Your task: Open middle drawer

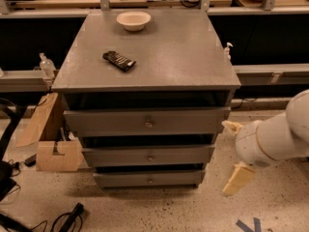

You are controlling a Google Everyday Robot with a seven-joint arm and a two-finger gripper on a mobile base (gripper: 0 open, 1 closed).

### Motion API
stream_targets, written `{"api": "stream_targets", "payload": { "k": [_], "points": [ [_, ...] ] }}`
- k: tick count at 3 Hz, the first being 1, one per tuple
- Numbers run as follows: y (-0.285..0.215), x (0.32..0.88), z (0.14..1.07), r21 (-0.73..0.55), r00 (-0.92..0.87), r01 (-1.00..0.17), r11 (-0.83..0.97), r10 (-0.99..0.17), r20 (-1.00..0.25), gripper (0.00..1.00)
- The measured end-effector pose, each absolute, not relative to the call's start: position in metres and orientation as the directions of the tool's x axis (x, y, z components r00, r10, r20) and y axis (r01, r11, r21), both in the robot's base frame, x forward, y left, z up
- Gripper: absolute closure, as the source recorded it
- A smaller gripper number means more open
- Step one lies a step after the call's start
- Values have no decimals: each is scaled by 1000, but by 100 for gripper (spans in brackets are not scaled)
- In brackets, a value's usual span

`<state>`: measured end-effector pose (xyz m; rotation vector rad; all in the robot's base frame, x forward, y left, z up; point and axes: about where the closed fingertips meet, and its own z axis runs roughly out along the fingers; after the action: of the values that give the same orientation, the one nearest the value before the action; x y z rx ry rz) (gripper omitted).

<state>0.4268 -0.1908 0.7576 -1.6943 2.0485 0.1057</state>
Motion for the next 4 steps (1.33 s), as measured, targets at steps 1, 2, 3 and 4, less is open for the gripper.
{"api": "stream_targets", "payload": {
  "k": [1,2,3,4],
  "points": [
    [-189,474,713,-302,-116,-917,262,-896,-428,0],
    [-191,498,716,-372,-107,-881,292,-889,-444,0],
    [-190,497,717,-372,-106,-882,291,-890,-444,0],
    [-188,498,703,-356,-110,-888,289,-888,-447,0]
  ]
}}
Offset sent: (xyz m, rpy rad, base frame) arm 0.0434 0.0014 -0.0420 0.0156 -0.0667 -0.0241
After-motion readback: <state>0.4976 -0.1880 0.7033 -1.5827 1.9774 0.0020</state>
